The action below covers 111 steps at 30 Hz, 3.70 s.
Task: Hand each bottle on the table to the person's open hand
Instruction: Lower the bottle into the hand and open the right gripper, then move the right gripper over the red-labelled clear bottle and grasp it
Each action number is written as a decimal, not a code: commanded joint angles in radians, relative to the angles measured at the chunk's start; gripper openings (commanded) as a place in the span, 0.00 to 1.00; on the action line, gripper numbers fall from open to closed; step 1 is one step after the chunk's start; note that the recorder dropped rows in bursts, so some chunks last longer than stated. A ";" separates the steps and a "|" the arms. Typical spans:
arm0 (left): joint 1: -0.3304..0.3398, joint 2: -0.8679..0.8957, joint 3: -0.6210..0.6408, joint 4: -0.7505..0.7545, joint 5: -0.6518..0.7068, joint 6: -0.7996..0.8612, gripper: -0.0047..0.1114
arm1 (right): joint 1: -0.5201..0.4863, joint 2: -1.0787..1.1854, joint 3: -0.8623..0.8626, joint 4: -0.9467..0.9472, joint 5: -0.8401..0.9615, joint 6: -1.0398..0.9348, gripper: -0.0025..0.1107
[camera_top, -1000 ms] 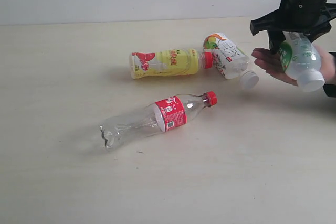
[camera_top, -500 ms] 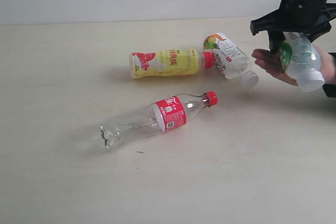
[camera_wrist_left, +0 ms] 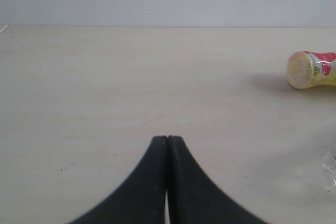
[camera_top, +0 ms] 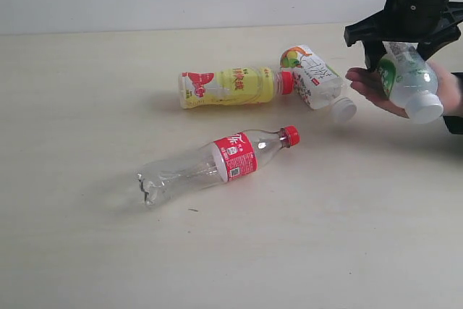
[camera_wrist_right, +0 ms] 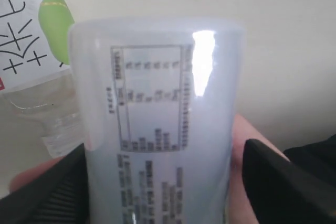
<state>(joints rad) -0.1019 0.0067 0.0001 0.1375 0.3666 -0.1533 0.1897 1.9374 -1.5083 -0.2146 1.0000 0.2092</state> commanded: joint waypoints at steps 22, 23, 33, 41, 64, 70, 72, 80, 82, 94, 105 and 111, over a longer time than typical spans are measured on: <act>0.002 -0.007 0.000 -0.001 -0.007 -0.004 0.04 | -0.004 0.004 0.006 -0.024 -0.017 -0.033 0.88; 0.002 -0.007 0.000 -0.001 -0.007 -0.004 0.04 | -0.004 0.004 0.006 -0.024 -0.017 -0.035 0.88; 0.002 -0.007 0.000 -0.001 -0.007 -0.004 0.04 | -0.004 -0.068 0.006 -0.007 -0.008 -0.080 0.88; 0.002 -0.007 0.000 -0.001 -0.007 -0.004 0.04 | -0.004 -0.156 0.006 0.065 -0.001 -0.134 0.88; 0.002 -0.007 0.000 -0.001 -0.007 -0.004 0.04 | -0.004 -0.392 0.006 0.569 0.221 -0.455 0.86; 0.002 -0.007 0.000 -0.001 -0.007 -0.004 0.04 | 0.033 -0.414 0.032 0.598 0.221 -0.489 0.81; 0.002 -0.007 0.000 -0.001 -0.007 -0.004 0.04 | 0.068 -0.416 0.038 0.598 0.221 -0.500 0.81; 0.002 -0.007 0.000 -0.001 -0.007 -0.004 0.04 | 0.207 -0.416 0.040 0.597 0.221 -0.544 0.81; 0.002 -0.007 0.000 -0.001 -0.007 -0.004 0.04 | 0.234 -0.416 0.040 0.593 0.221 -0.563 0.81; 0.002 -0.007 0.000 -0.001 -0.007 -0.004 0.04 | 0.288 -0.410 0.042 0.628 0.221 -0.905 0.81; 0.002 -0.007 0.000 -0.001 -0.007 -0.004 0.04 | 0.374 -0.331 0.047 0.658 0.189 -1.225 0.81; 0.002 -0.007 0.000 -0.001 -0.007 -0.004 0.04 | 0.531 -0.214 0.047 0.462 0.058 -1.263 0.81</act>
<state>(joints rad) -0.1019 0.0067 0.0001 0.1375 0.3666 -0.1533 0.6807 1.6860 -1.4650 0.3072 1.1109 -1.0405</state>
